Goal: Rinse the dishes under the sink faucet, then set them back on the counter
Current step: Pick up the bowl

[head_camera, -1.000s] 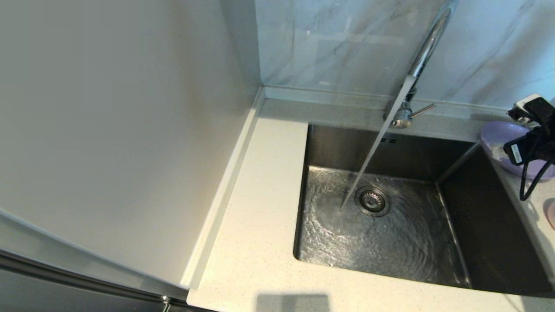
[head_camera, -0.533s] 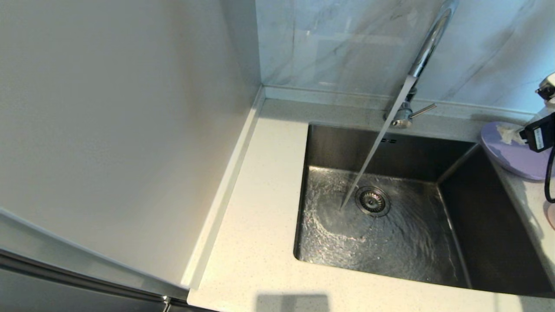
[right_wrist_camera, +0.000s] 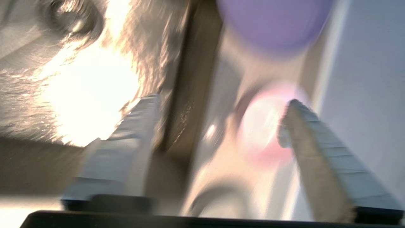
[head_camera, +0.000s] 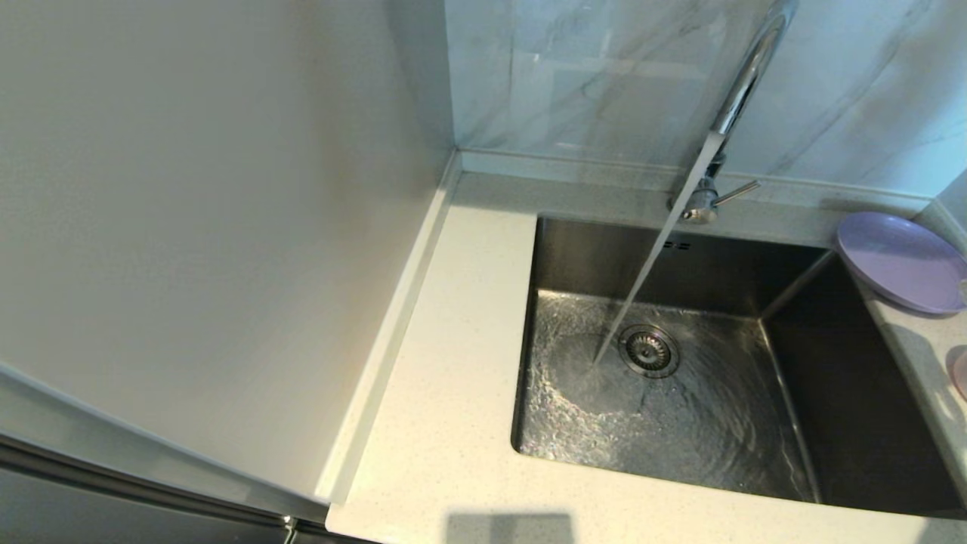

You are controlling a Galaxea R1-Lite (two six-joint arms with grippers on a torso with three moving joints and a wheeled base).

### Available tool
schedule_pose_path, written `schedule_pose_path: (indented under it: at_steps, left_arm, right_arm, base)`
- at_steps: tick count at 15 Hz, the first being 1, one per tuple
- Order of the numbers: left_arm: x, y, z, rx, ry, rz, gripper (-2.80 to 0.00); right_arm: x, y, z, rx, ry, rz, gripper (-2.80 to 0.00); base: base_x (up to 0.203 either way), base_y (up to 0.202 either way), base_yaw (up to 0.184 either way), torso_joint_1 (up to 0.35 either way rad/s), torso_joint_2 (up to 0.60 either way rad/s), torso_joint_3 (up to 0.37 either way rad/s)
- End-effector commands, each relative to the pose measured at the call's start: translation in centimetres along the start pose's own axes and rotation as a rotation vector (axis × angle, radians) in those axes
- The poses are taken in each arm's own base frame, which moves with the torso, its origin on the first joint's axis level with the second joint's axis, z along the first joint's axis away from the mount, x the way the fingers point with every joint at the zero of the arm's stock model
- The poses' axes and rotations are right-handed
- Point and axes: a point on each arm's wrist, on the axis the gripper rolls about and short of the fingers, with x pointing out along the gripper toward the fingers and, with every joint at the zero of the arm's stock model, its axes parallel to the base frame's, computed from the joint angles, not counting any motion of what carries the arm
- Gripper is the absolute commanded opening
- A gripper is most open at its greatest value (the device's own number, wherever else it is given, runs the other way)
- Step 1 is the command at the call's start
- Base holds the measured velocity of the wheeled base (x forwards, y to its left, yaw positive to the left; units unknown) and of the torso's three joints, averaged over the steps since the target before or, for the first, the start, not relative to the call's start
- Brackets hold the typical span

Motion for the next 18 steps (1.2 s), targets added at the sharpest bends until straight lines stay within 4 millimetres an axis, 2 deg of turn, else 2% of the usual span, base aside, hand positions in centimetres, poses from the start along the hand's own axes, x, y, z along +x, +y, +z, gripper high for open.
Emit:
schedule_pose_path:
  at_steps: [1, 5, 9, 16, 18]
  left_arm:
    - [0.0, 0.0, 0.0, 0.0, 0.0, 0.0, -2.8]
    - [0.0, 0.0, 0.0, 0.0, 0.0, 0.0, -2.8]
    - [0.0, 0.0, 0.0, 0.0, 0.0, 0.0, -2.8]
    - [0.0, 0.0, 0.0, 0.0, 0.0, 0.0, -2.8]
    - [0.0, 0.0, 0.0, 0.0, 0.0, 0.0, -2.8]
  right_arm:
    - [-2.2, 0.3, -1.4, 0.092, 0.162, 0.007, -2.8]
    - [-2.6, 0.4, -1.9, 0.092, 0.246, -0.011, -2.8]
    - [-2.2, 0.0, -1.9, 0.071, 0.348, -0.167, -2.8]
    - [3.8, -0.4, -1.3, 0.247, 0.437, -0.198, -2.8]
    - [4.9, -0.5, -1.3, 0.287, 0.447, -0.204, -2.8]
  base:
    - [0.0, 0.0, 0.0, 0.0, 0.0, 0.0]
    - [0.0, 0.0, 0.0, 0.0, 0.0, 0.0]
    - [0.0, 0.0, 0.0, 0.0, 0.0, 0.0]
    - [0.0, 0.0, 0.0, 0.0, 0.0, 0.0]
    - [0.0, 0.0, 0.0, 0.0, 0.0, 0.0]
